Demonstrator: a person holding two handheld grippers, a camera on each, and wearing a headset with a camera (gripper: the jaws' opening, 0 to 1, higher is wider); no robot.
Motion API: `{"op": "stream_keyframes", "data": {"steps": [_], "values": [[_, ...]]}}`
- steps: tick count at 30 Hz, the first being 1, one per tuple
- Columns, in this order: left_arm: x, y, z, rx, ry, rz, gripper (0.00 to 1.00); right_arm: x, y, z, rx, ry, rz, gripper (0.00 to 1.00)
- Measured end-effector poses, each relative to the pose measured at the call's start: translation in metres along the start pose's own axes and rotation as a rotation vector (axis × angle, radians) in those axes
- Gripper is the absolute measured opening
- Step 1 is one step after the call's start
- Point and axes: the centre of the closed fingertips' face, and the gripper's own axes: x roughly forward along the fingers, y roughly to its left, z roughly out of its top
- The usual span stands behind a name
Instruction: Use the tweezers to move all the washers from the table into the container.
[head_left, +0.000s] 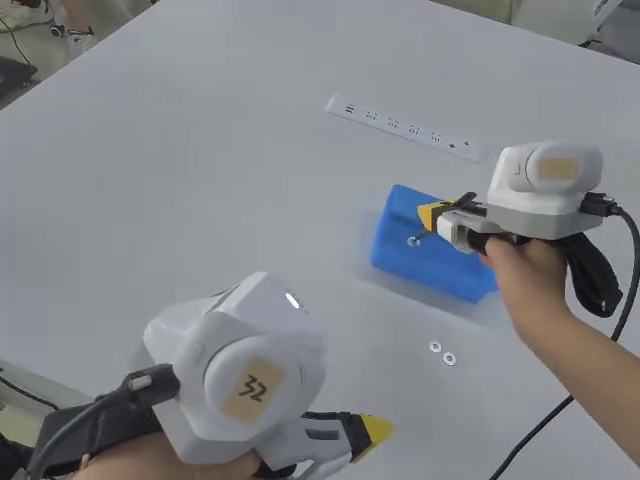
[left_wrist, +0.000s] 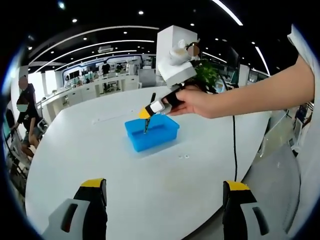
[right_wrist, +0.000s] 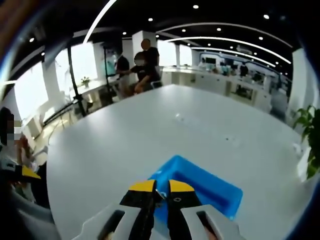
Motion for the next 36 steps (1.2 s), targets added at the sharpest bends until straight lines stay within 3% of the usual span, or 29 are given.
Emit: {"op": "stream_keyframes", "data": {"steps": [7, 20, 36], "values": [[0.002, -0.004, -0.003, 0.008, 0.019, -0.013, 0.99, 0.014, 0.000, -0.021, -0.009, 0.053, -0.014, 0.04], [0.004, -0.009, -0.005, 0.014, 0.031, -0.032, 0.99, 0.022, -0.003, -0.044, -0.027, 0.132, -0.020, 0.04], [0.002, -0.009, -0.007, 0.040, 0.046, -0.028, 0.99, 0.019, -0.001, -0.043, -0.020, 0.135, -0.017, 0.05]]}}
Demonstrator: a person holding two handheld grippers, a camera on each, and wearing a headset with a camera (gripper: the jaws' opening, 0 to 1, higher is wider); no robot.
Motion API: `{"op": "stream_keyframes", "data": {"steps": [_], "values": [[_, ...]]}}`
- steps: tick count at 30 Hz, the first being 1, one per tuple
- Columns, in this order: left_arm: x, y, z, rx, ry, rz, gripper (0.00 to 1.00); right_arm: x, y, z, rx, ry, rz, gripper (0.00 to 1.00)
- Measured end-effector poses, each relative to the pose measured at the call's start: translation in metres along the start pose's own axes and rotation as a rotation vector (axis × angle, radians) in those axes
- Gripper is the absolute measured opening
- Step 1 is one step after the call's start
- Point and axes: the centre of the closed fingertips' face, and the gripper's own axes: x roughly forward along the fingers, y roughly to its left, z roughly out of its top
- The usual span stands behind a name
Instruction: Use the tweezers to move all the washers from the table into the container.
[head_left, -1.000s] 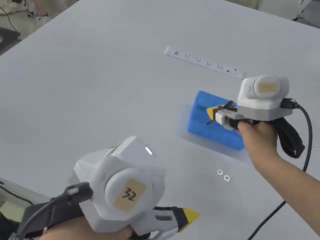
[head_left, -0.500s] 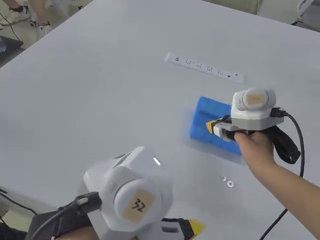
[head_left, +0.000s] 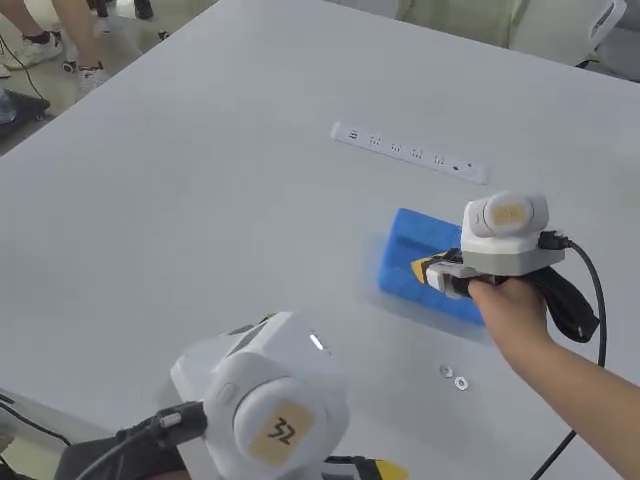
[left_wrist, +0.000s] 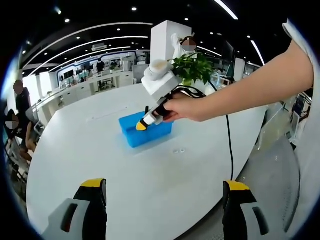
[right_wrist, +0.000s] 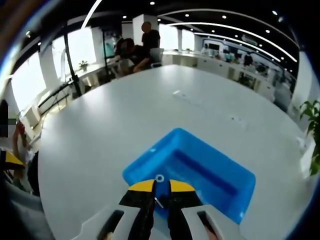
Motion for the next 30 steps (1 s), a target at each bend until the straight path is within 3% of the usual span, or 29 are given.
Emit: {"op": "stream_keyframes", "data": {"steps": [12, 24, 30], "values": [[-0.002, 0.002, -0.002, 0.011, 0.004, 0.013, 0.99, -0.023, -0.007, 0.026, 0.033, -0.100, -0.013, 0.05], [-0.002, -0.003, -0.003, 0.023, 0.003, -0.001, 0.99, -0.092, -0.012, 0.055, 0.077, -0.276, -0.049, 0.05], [-0.002, 0.002, -0.004, 0.026, 0.009, 0.004, 0.99, -0.120, -0.015, 0.051, 0.109, -0.329, -0.073, 0.05]]}}
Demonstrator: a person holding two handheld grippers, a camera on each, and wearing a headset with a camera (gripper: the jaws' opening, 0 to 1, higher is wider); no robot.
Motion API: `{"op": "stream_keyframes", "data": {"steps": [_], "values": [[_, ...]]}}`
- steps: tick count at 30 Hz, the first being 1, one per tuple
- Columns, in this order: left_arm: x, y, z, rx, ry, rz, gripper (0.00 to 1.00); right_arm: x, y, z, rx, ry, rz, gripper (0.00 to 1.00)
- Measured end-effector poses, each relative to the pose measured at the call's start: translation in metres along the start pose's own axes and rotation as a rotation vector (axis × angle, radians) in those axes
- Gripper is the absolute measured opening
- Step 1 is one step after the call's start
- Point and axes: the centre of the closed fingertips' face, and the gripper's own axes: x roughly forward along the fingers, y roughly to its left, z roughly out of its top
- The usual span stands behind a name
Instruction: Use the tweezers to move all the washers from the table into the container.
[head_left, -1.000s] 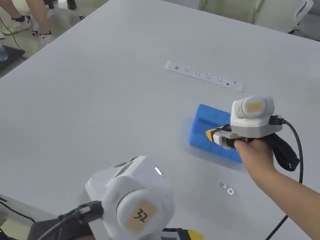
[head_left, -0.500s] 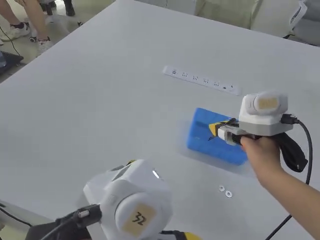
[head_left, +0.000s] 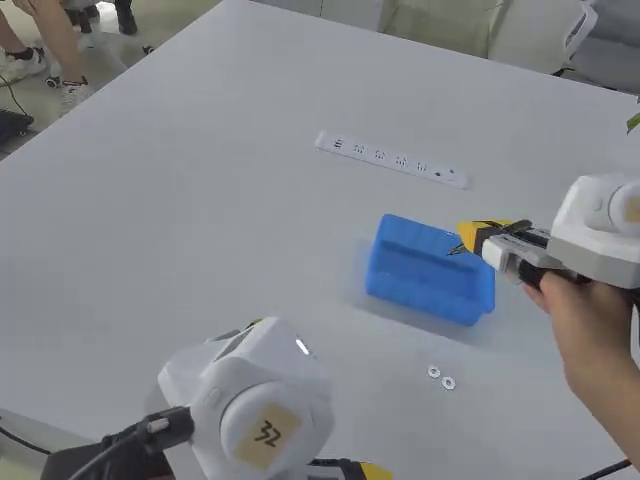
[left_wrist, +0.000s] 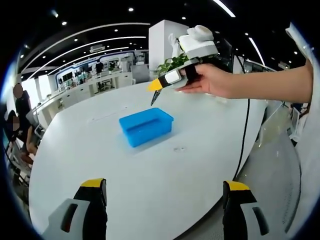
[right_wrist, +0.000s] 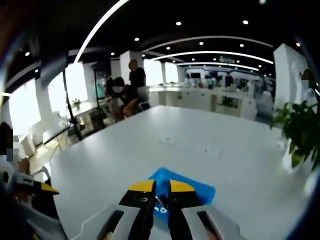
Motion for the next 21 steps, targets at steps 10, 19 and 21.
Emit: {"op": "stream_keyframes", "data": {"steps": [10, 19, 21], "values": [[0.001, 0.002, -0.002, 0.006, 0.010, 0.002, 0.99, -0.023, 0.004, -0.019, 0.050, 0.017, 0.001, 0.05], [0.006, -0.002, -0.003, 0.005, 0.007, -0.008, 0.99, -0.024, 0.012, -0.052, 0.083, 0.078, 0.000, 0.05], [0.006, -0.003, -0.003, 0.012, 0.007, -0.007, 0.99, -0.024, 0.014, -0.059, 0.079, 0.095, -0.004, 0.05]]}}
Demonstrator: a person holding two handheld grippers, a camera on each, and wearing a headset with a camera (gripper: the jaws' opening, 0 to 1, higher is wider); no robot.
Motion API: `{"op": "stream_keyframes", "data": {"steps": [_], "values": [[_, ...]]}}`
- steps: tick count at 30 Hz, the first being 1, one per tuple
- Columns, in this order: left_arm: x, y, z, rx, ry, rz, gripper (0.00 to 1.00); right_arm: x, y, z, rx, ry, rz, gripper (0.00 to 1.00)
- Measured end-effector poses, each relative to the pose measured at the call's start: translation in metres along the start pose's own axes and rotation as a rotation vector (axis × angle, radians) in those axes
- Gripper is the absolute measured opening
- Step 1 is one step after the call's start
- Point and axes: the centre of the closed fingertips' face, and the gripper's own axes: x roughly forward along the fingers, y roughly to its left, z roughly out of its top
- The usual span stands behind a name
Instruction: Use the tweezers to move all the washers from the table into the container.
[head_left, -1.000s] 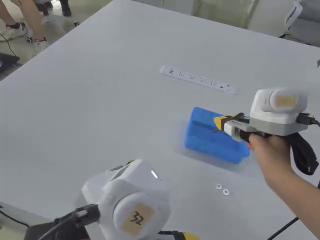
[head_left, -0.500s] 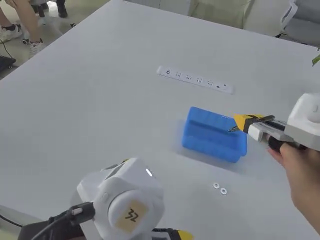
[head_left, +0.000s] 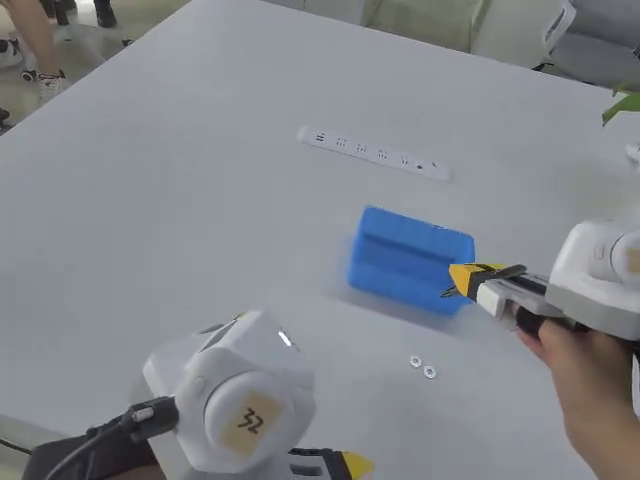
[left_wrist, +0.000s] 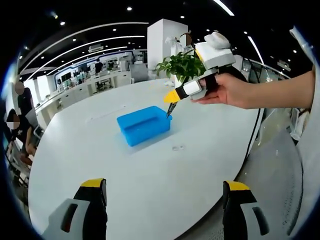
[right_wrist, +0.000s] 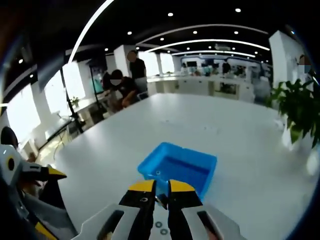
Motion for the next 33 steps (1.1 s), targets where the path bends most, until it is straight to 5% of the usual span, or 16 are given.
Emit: {"op": "stream_keyframes", "data": {"steps": [19, 33], "values": [[-0.001, -0.002, -0.002, 0.015, 0.016, -0.004, 0.99, 0.027, 0.003, -0.071, -0.004, 0.198, 0.026, 0.05], [0.002, -0.005, -0.005, 0.040, 0.033, -0.008, 0.99, 0.036, -0.011, -0.083, -0.020, 0.237, 0.022, 0.05]]}}
